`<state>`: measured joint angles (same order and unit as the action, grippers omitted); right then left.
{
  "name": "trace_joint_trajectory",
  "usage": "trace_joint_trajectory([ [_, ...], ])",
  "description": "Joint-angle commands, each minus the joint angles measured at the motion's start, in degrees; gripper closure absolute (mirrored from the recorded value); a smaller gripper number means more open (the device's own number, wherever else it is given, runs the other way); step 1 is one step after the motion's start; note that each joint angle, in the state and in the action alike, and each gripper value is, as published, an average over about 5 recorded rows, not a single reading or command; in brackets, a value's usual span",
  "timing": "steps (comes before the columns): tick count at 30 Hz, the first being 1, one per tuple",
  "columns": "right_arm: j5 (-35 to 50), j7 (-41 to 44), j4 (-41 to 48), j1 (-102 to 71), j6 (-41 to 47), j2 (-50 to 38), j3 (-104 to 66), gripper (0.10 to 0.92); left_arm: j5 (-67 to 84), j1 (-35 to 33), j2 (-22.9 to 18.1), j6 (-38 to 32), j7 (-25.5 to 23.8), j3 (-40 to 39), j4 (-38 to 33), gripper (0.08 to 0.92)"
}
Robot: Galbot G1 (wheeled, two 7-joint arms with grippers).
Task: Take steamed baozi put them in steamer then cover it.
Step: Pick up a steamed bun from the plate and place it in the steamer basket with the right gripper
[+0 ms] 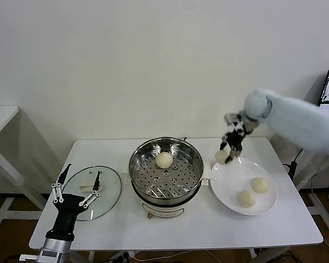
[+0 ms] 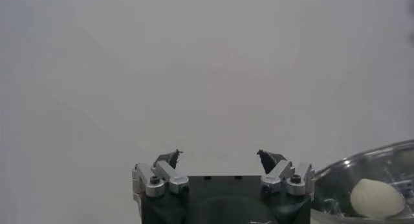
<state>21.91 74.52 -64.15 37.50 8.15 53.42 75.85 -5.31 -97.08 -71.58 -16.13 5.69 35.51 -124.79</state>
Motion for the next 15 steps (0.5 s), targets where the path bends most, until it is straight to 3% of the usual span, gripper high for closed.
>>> trace_joint_trajectory([
  [1, 10.47, 5.02, -7.17, 16.08, 1.36, 6.38, 7.20, 0.397, 0.03, 0.07, 0.01, 0.00, 0.06, -0.07, -0.11, 0.177],
  [7, 15.09, -0.20, -11.22, 14.87, 4.52, 13.35, 9.29, 0.397, 0.03, 0.20, -0.07, -0.08, 0.20, 0.09, -0.14, 0.177],
  [15, 14.48, -6.09, -10.13, 7.98, 6.34, 21.59, 9.74, 0.397, 0.04, 0.39, -0.17, -0.14, 0.42, 0.44, -0.11, 0.177],
])
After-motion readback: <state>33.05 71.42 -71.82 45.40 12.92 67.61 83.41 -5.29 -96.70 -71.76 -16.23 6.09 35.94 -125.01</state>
